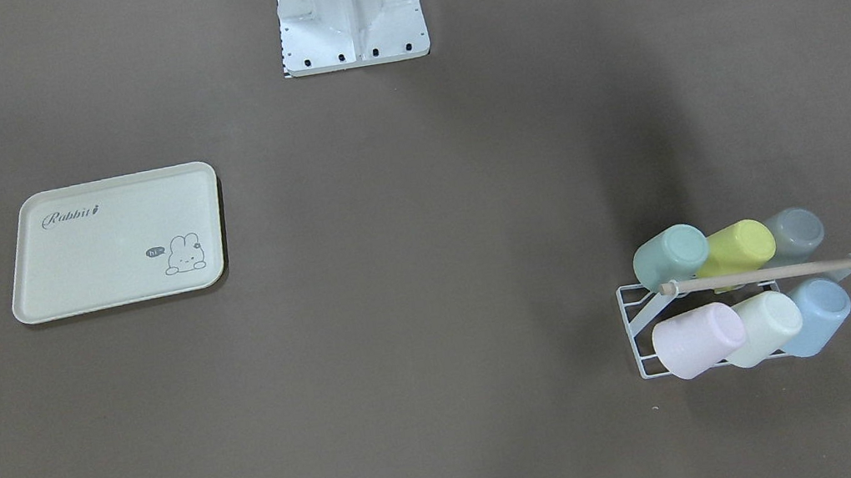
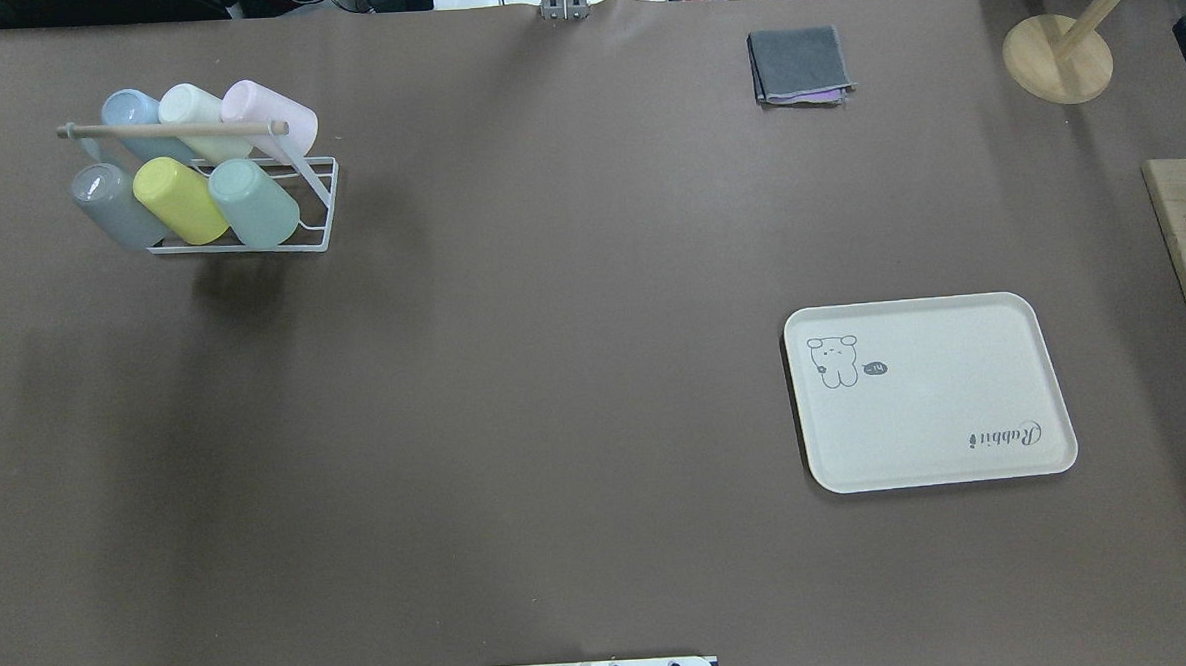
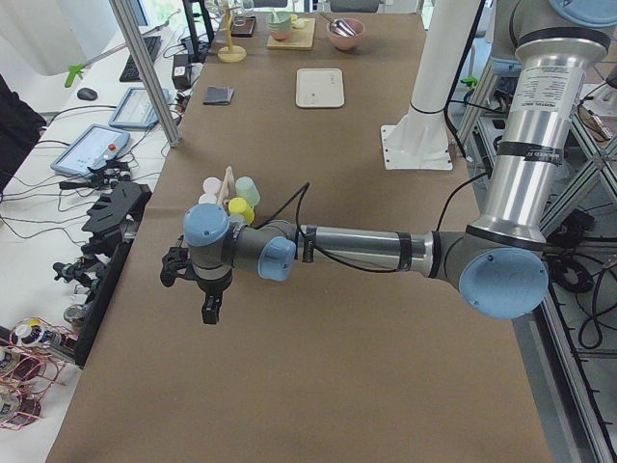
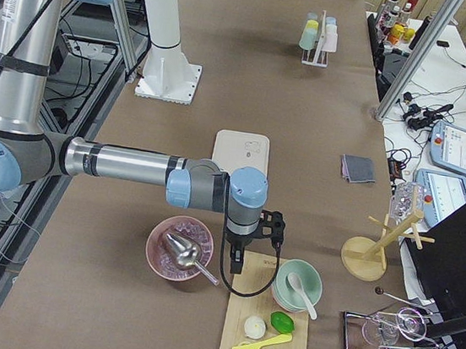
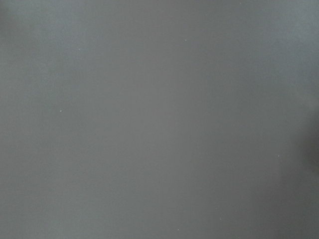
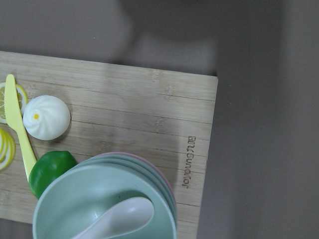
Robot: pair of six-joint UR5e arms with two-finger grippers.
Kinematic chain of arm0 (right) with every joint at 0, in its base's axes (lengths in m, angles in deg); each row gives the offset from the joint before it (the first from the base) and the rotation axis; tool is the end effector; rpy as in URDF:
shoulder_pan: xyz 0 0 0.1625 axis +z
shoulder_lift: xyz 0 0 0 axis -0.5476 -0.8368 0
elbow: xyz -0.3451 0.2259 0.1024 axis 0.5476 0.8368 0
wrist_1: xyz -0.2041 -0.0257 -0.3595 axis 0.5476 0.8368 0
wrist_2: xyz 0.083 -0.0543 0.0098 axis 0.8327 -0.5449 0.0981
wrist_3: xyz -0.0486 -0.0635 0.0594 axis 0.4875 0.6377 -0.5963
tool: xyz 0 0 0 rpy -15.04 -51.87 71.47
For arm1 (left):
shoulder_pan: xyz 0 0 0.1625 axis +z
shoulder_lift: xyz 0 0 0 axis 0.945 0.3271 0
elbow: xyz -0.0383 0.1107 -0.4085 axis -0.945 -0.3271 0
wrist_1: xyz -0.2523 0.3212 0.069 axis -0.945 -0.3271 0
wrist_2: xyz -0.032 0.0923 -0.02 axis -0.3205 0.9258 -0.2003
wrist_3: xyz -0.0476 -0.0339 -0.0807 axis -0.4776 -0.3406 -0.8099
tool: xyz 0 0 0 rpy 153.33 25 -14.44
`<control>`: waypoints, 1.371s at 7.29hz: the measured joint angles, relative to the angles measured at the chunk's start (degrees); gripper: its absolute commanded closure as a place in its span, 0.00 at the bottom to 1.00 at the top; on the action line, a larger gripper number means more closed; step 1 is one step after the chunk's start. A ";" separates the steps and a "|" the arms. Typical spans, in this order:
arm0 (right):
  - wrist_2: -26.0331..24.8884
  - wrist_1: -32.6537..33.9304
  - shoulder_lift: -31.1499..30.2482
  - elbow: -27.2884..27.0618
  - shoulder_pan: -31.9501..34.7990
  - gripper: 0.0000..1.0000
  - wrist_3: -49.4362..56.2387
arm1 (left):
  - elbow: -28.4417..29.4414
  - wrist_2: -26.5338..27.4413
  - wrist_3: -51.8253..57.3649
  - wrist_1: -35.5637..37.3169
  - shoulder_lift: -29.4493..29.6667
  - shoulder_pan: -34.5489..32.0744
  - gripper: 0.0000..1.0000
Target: Pick up and place green cup on tray
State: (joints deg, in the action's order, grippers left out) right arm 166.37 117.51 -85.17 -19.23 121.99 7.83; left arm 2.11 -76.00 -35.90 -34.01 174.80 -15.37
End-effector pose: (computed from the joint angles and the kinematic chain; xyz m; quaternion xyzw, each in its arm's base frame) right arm 0.0607 -0.4287 0.6516 0.0242 -0.3380 -0.0437 0.9398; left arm -0.0288 -0.5902 0.6063 0.0738 0.3667 -0.0197 0.9272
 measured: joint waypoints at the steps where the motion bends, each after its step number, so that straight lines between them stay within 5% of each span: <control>1: 0.00 0.00 0.06 0.16 -0.01 0.00 -0.01 | 0.28 0.01 -0.03 0.05 0.36 0.15 0.01; 10: 2.38 -3.72 1.13 1.10 -0.29 0.00 -0.70 | 6.05 -0.02 0.46 0.00 1.37 0.58 0.01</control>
State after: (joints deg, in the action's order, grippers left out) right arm 168.75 113.79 -84.04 -18.13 121.70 7.14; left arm 8.16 -76.02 -35.45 -34.01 176.16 -14.79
